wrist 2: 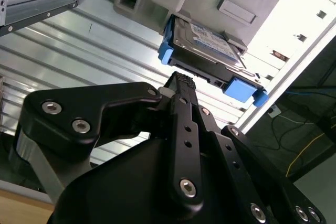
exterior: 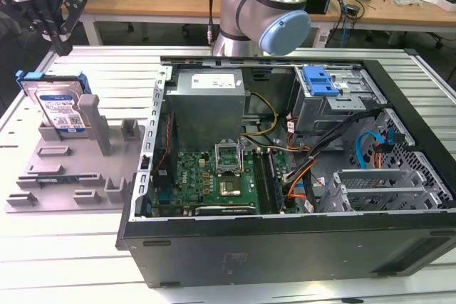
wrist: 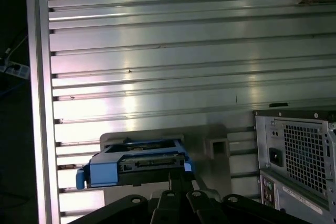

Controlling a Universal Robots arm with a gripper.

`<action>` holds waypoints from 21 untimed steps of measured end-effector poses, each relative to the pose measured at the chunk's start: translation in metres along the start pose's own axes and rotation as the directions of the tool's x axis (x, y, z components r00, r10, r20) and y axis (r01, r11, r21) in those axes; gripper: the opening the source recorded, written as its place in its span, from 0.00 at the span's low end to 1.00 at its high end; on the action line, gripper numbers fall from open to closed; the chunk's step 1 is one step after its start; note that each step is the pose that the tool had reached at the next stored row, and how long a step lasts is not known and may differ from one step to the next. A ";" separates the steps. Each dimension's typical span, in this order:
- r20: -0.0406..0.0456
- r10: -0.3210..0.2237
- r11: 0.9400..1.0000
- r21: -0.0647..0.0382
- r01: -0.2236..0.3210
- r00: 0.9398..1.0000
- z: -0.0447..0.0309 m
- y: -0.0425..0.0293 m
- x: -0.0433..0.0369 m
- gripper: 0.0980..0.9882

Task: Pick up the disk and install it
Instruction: 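Pick up the disk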

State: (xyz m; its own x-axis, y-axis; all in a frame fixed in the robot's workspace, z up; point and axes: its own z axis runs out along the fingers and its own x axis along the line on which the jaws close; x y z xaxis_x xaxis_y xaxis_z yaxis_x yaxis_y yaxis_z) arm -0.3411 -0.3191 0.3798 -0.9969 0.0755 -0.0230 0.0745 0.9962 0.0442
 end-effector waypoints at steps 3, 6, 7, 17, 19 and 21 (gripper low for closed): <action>-0.007 -0.006 1.000 0.000 0.006 1.000 0.0003 0.0000 -0.0003 0.01; -0.023 -0.082 0.997 -0.001 0.082 0.996 0.0003 0.0001 -0.0003 0.01; -0.025 -0.123 0.992 -0.002 0.123 0.992 0.0003 0.0002 -0.0003 0.01; -0.038 -0.392 0.920 -0.012 0.392 0.919 0.0005 0.0007 -0.0003 0.01; -0.039 -0.425 0.905 -0.014 0.425 0.904 0.0005 0.0006 -0.0003 0.01; -0.042 -0.477 0.879 -0.016 0.476 0.878 0.0005 0.0007 -0.0003 0.01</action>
State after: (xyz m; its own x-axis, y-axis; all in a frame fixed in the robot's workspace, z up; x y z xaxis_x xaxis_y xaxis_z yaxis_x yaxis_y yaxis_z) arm -0.3408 -0.3184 0.3794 -0.9120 -0.4101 0.0004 -0.4097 0.9111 0.0441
